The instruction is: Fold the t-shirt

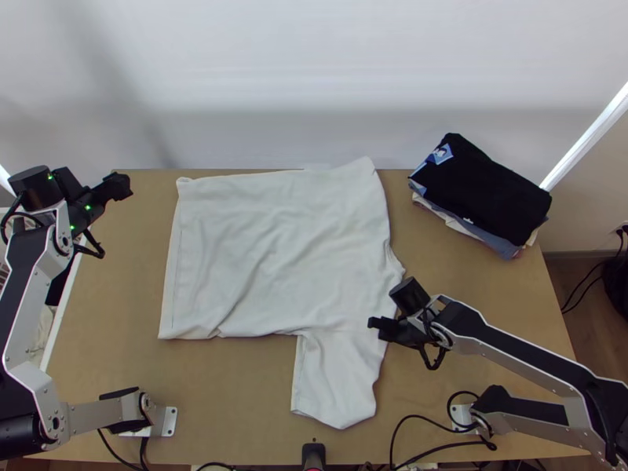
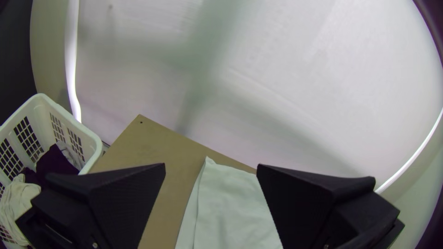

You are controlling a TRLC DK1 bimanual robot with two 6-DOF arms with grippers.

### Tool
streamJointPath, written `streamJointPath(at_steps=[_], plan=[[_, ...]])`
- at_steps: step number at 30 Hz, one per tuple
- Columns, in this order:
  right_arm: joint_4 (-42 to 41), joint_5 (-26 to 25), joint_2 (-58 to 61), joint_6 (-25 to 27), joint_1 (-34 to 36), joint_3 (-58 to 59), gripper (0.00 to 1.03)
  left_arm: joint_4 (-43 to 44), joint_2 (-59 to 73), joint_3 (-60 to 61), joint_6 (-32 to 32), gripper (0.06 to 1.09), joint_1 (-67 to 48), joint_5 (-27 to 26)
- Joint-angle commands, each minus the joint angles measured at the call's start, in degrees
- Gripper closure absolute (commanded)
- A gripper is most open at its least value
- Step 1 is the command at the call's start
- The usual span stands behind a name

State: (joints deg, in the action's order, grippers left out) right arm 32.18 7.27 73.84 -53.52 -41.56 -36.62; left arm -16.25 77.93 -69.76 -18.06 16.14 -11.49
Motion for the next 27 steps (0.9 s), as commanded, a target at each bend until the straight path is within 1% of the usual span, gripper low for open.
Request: streamJointPath(at_steps=[1, 2, 3, 4, 5, 8, 12, 14, 15, 16, 17, 18, 19, 20, 21, 22, 24, 27], plan=[[-0.54, -0.68, 1.74, 0.25, -0.71, 1.82, 0.68, -0.18, -1.11, 0.94, 0.84, 0.12, 0.29, 0.15], [-0.72, -0.76, 1.74, 0.34, -0.71, 1.73, 0.69, -0.18, -1.03, 0.94, 0.93, 0.12, 0.29, 0.06], [-1.16, -1.38, 1.57, 0.87, -0.63, 1.64, 0.8, -0.27, -0.94, 1.03, 1.19, 0.12, 0.29, 0.06], [-1.6, -3.75, 1.21, 1.4, -0.63, 1.64, 0.92, -0.54, -0.85, 1.11, 1.89, 0.12, 0.29, 0.06], [-2.3, -5.95, 0.78, 2.1, -0.63, 1.82, 1.0, -1.06, -0.76, 1.29, 3.12, 0.12, 0.29, 0.06], [-2.39, -6.12, 0.42, 2.45, -0.63, 2.26, 1.0, -5.63, -0.59, 1.82, 9.72, 0.12, -0.15, -0.12], [-2.39, -6.12, 0.34, 2.45, -0.45, 2.43, 1.0, -15.48, -1.03, 3.31, 24.57, 0.12, -0.76, -0.38], [-2.48, -6.12, 0.42, 2.45, -0.1, 2.43, 1.0, -18.47, -1.99, 4.45, 30.98, 0.12, -0.85, -0.82], [-2.57, -6.12, 0.42, 2.45, 0.16, 2.43, 1.0, -21.89, -2.52, 4.98, 35.47, 0.12, -0.85, -1.17], [-2.74, -6.12, 0.42, 2.45, 0.34, 2.34, 1.0, -23.3, -3.05, 5.68, 39.07, 0.12, -0.85, -1.26], [-2.83, -6.12, 0.51, 2.45, 0.52, 2.43, 1.0, -25.32, -3.31, 6.3, 41.8, 0.12, -0.85, -1.26], [-3.0, -6.12, 0.6, 2.54, 0.52, 2.43, 1.0, -28.84, -3.31, 6.48, 45.84, 0.12, -0.76, -1.26], [-3.18, -6.12, 0.69, 2.54, 0.52, 2.34, 1.0, -30.51, -3.31, 6.65, 47.95, 0.12, -0.41, -1.35], [-3.18, -6.12, 0.69, 2.54, 0.52, 2.43, 1.0, -33.67, -3.14, 6.48, 49.71, 0.12, -0.5, -1.26], [-3.27, -6.12, 0.78, 2.54, 0.6, 2.43, 1.0, -38.42, -2.7, 6.12, 53.13, 0.12, -0.41, -1.26], [-3.27, -6.21, 0.78, 2.54, 0.52, 2.43, 1.0, -40.35, -2.52, 6.3, 55.24, 0.12, -0.32, -1.35], [-3.27, -6.3, 0.78, 2.54, 0.52, 2.43, 1.0, -43.78, -2.43, 6.39, 56.65, 0.12, -0.58, -1.17], [-3.27, -6.48, 0.69, 2.54, 0.69, 2.52, 1.0, -50.19, -2.78, 7.35, 62.27, 0.12, -0.41, -1.08]])
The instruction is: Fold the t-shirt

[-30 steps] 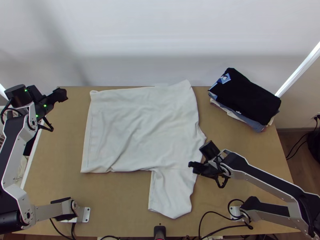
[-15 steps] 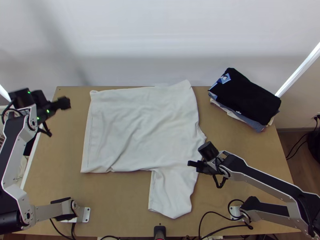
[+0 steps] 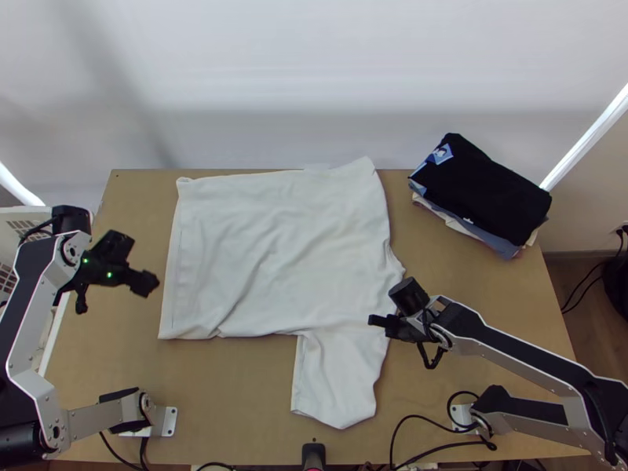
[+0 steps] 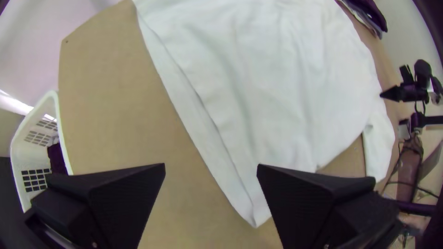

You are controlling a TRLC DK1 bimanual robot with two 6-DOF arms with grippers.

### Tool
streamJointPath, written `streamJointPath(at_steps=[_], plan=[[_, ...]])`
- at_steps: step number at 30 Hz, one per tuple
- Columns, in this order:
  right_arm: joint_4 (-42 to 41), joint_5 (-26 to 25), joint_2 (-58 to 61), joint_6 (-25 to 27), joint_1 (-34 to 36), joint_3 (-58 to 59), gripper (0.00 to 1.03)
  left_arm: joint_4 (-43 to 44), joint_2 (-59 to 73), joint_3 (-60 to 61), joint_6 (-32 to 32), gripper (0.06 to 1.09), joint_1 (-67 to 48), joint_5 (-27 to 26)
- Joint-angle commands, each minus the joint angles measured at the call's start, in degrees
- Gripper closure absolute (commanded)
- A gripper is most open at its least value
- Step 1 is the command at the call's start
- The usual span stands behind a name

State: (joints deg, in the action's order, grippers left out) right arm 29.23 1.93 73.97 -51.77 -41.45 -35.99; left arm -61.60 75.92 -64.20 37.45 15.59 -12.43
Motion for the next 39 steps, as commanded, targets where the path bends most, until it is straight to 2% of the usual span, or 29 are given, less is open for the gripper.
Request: streamJointPath(at_steps=[1, 11, 21, 35, 36, 39], plan=[[-0.32, -1.14, 0.56, 0.7, 0.67, 1.89, 1.0, -6.34, -0.95, 2.33, 8.69, 0.12, 0.31, 0.12], [-0.93, -1.32, 0.29, 0.62, 1.73, 2.24, 1.0, -9.59, -1.83, 7.43, 15.11, 0.12, 0.58, 2.85], [-1.37, -1.32, 0.2, 0.7, 2.08, 2.41, 1.0, -11.17, -1.83, 10.86, 18.18, 0.12, 1.02, 2.93], [-1.9, -1.41, 0.12, 0.7, 2.08, 2.68, 1.0, -5.9, -2.8, 17.53, 15.81, 0.12, -3.91, 1.35], [-1.9, -1.41, 0.12, 0.7, 2.08, 2.68, 1.0, -5.46, -2.71, 17.8, 15.55, 0.14, -4.43, 1.0], [-2.08, -1.41, 0.12, 0.7, 2.16, 2.85, 1.0, -3.35, -2.53, 18.68, 13.88, 0.34, -5.31, -0.32]])
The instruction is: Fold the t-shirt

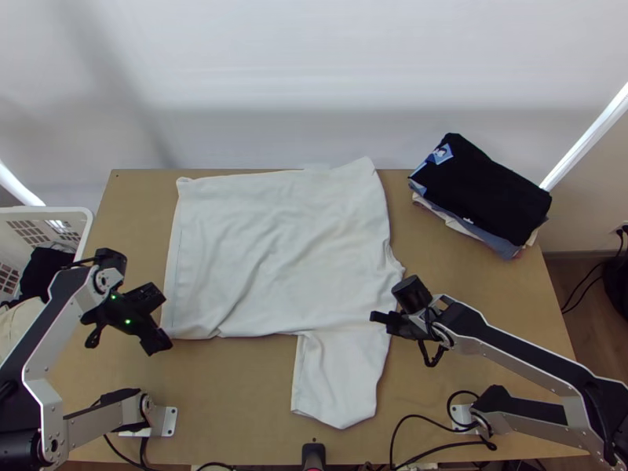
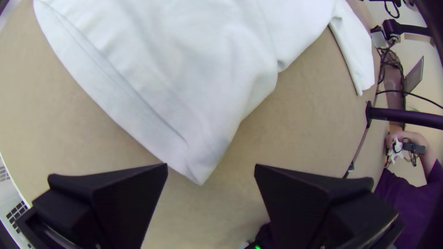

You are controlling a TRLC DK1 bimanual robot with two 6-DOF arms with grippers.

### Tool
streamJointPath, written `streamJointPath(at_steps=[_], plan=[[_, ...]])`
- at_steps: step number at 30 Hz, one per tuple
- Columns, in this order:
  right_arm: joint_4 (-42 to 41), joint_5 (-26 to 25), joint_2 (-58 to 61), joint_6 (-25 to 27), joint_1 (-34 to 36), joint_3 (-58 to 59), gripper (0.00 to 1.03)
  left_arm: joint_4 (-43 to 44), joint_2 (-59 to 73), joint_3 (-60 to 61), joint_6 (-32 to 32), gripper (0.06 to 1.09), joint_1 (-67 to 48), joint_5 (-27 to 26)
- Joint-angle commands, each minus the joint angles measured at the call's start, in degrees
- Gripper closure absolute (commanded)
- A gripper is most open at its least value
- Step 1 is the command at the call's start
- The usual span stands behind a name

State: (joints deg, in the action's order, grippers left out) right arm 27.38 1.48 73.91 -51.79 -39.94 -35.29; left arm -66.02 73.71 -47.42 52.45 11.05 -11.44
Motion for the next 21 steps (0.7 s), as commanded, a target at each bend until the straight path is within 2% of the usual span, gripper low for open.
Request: streamJointPath(at_steps=[1, 5, 6, 9, 14, 21], plan=[[-0.31, -0.95, 0.09, 0.73, 0.57, 2.24, 1.0, 2.12, -0.32, 2.15, -1.82, 0.44, -0.85, -2.01], [-0.57, -1.04, -0.08, 0.73, 0.66, 2.42, 1.0, 5.29, -1.11, 1.63, -2.79, 0.96, -0.85, -5.61], [-0.57, -1.04, -0.17, 0.73, 0.66, 2.5, 1.0, 6.17, -1.2, 1.19, -2.79, 1.05, -0.85, -6.22], [-0.66, -1.04, -0.17, 0.73, 0.66, 2.5, 1.0, 7.22, 0.56, -1.71, -4.19, 1.05, -0.41, -7.37], [-0.74, -1.12, -0.17, 0.73, 0.66, 2.59, 1.0, 12.32, 5.13, -7.34, -9.99, 1.05, 1.34, -10.09], [-0.83, -1.12, -0.26, 0.73, 0.66, 2.77, 1.0, 19.88, 8.99, -10.59, -16.5, 1.05, 0.99, -10.44]])
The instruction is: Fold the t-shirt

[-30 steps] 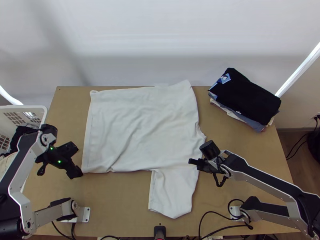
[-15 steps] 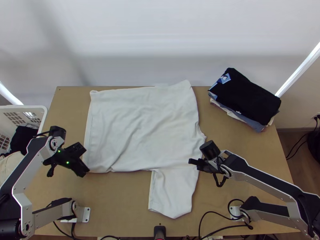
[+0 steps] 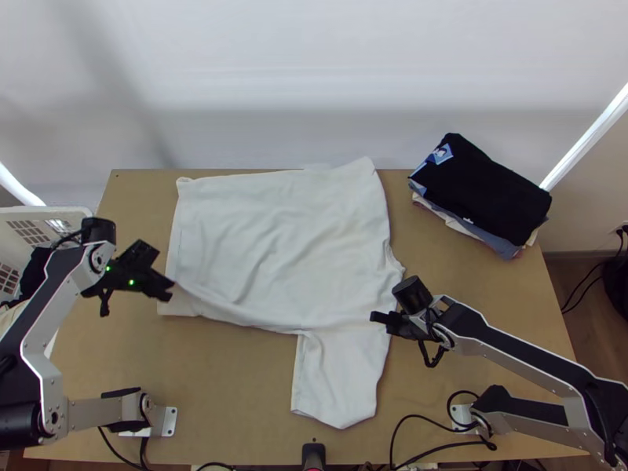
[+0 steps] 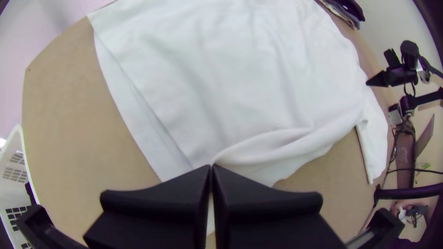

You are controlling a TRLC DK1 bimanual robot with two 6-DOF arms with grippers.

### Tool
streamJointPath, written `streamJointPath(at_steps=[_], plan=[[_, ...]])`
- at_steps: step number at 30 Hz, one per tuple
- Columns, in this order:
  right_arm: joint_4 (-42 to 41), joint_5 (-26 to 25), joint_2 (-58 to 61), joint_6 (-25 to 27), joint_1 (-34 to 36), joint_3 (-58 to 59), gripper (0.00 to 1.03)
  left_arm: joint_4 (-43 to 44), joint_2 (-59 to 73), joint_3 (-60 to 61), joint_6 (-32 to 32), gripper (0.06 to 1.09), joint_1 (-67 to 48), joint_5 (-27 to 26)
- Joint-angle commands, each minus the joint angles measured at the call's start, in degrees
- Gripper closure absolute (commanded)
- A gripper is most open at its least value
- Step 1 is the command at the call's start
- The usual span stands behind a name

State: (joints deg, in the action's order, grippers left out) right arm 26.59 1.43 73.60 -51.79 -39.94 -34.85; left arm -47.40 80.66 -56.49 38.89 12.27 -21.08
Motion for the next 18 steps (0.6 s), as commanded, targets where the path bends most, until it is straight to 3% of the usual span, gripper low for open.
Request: streamJointPath(at_steps=[1, 11, 14, 17, 18], plan=[[-0.05, -1.08, 0.05, 0.73, 0.66, 2.33, 1.0, 2.75, 2.75, -1.61, -4.09, 1.05, -0.32, -0.89], [-0.31, -1.08, 0.05, 0.81, 0.66, 2.42, 1.0, 12.86, 10.57, -2.31, -14.2, 1.02, -2.43, -0.8], [-0.31, -1.17, 0.05, 0.81, 0.66, 2.42, 1.0, 12.86, 10.92, -2.13, -15.25, 0.85, -2.34, -0.8], [-0.31, -1.17, -0.04, 0.81, 0.66, 2.51, 1.0, 11.19, 9.78, -2.66, -13.58, 0.57, -1.64, -0.8], [-0.31, -1.17, -0.04, 0.81, 0.66, 2.51, 1.0, 11.19, 8.72, -2.66, -12.88, 0.55, -0.93, -0.89]])
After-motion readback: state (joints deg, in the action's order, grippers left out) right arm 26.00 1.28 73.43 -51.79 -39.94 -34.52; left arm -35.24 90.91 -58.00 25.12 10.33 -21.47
